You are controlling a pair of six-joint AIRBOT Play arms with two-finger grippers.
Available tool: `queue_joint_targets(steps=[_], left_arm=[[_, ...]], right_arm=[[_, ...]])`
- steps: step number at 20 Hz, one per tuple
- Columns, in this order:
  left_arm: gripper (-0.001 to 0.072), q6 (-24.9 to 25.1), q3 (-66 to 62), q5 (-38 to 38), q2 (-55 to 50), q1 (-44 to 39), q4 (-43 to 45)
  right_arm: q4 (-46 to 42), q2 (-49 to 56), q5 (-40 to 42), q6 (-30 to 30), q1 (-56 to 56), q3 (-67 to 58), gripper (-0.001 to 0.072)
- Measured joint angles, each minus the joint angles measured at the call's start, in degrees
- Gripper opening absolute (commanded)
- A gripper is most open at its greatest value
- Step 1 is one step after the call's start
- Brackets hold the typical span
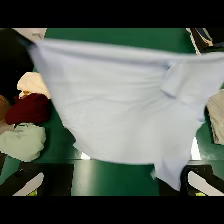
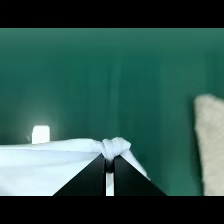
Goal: Fold the shirts.
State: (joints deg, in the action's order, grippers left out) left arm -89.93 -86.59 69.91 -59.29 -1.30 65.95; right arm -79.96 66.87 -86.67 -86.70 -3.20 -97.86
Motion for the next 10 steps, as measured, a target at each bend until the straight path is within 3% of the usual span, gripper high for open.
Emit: queue_joint_targets(steps=[5,10], left_arm=[[0.0022,2.5,5.8,-9.0,-15.9,0.0,-0.5],[0.0022,4.3,0.8,-18.3,-28.4,0.0,-1.7]], right_arm=[[0.6,13.2,10.1,0.2,1.7,8.0,0.0017],[1.0,24.5,20.7,0.3,2.6,3.2,0.0017]])
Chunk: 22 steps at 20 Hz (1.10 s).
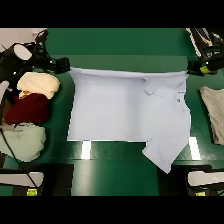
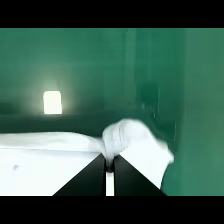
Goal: Fold the shirts.
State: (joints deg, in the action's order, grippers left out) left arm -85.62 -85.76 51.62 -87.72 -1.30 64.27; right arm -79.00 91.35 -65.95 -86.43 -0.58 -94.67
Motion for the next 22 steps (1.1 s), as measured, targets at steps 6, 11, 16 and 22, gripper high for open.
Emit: queue_joint_targets(steps=[6,11,16,22], left_arm=[[0.0022,0.4,-5.7,2.8,-3.8,0.0,0.1],[0.0022,0.6,0.2,8.7,-4.3,0.0,1.1],[0.0481,0.6,8.3,8.9,-4.4,0.1,1.3],[0.0484,0.3,11.8,13.6,1.0,0.7,5.1]], right_arm=[[-0.5,1.6,1.4,0.5,0.0,-3.5,0.0016],[-0.7,-3.1,1.7,0.9,0.0,9.7,0.0018],[1.5,-5.7,3.7,1.0,-0.1,20.5,0.0272],[5.8,-10.6,1.8,0.9,-1.5,24.7,0.0368]])
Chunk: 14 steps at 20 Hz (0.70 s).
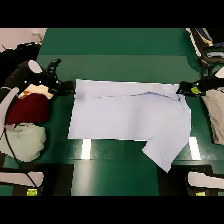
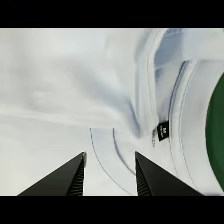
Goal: Fold the shirts.
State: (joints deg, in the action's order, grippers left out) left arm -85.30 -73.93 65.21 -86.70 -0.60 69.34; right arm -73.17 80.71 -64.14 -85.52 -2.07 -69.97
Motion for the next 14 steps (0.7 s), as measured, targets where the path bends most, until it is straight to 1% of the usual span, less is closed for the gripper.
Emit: queue_joint_targets(steps=[3,5,10,14], left_arm=[[0.0484,-0.1,6.7,4.0,6.8,0.2,3.5],[0.0484,-0.1,13.9,5.0,11.8,0.3,3.5],[0.0483,-0.1,31.0,3.7,21.0,0.3,-0.9],[0.0481,0.7,38.3,1.8,23.6,-1.5,-5.3]], right_arm=[[0.7,-6.8,-1.6,0.1,-2.6,5.4,0.0370],[1.1,-11.4,-2.7,0.2,-4.6,9.6,0.0370],[1.5,-20.6,-3.7,0.5,-7.8,17.4,0.0370],[1.7,-25.2,-3.8,0.5,-8.5,19.6,0.0370]])
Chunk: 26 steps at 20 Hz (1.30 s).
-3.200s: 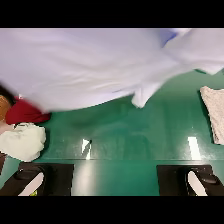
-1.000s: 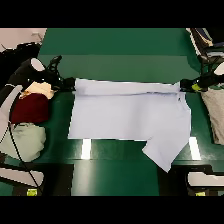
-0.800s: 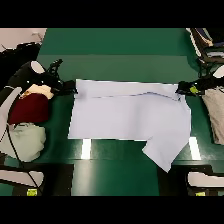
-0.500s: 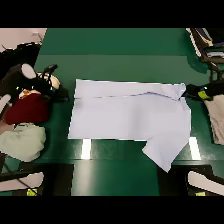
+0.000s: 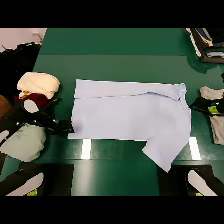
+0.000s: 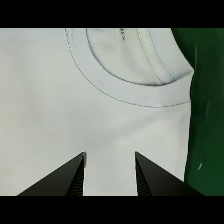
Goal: Fold the shirts.
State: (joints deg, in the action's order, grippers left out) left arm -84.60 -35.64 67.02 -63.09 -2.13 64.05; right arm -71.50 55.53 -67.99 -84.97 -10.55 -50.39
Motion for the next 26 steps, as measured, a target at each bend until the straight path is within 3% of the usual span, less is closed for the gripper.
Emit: queue_joint_targets(steps=[1,3,8,10,12,14,20,22,24,25,26], left_arm=[[0.0442,0.1,0.7,-0.4,0.2,-0.8,-0.8],[0.0034,0.3,2.0,-2.2,0.5,-2.2,-1.9],[0.0021,0.6,2.3,-4.1,1.3,-3.5,-4.4],[0.0021,0.8,1.6,-4.4,2.4,-3.6,-4.9],[0.0021,0.9,0.9,-4.5,3.6,-3.7,-5.2],[0.0021,1.0,0.5,-4.7,4.3,-3.7,-5.4],[0.0022,1.1,0.1,-5.4,5.0,-3.7,-5.6],[0.0021,1.1,0.1,-5.6,5.1,-3.7,-5.6],[0.0020,1.1,0.1,-5.6,5.1,-3.7,-5.6],[0.0021,1.1,0.1,-5.6,5.1,-3.7,-5.5],[0.0020,1.1,0.1,-5.4,5.1,-3.7,-5.5]], right_arm=[[0.0,-0.8,-0.2,0.0,-0.1,0.2,0.0370],[0.0,-1.8,-0.9,0.0,-0.2,0.5,0.0370],[-5.4,-2.6,-7.4,0.0,-0.3,1.2,0.0371],[-8.9,-2.7,-11.0,0.0,-1.4,3.3,0.0585],[-10.3,-2.7,-13.5,0.0,-3.9,7.2,0.0570],[-9.4,-2.4,-14.5,0.1,-6.8,12.0,0.0470],[-3.5,1.1,-13.4,1.4,-9.0,21.0,0.0426],[-1.7,2.2,-13.1,1.5,-7.5,21.9,0.0199],[-1.0,2.6,-11.8,1.5,-5.7,22.4,0.0106],[-0.7,2.6,-11.0,1.6,-4.8,22.5,0.0020],[-0.6,2.1,-10.3,1.6,-4.0,22.7,0.0019]])
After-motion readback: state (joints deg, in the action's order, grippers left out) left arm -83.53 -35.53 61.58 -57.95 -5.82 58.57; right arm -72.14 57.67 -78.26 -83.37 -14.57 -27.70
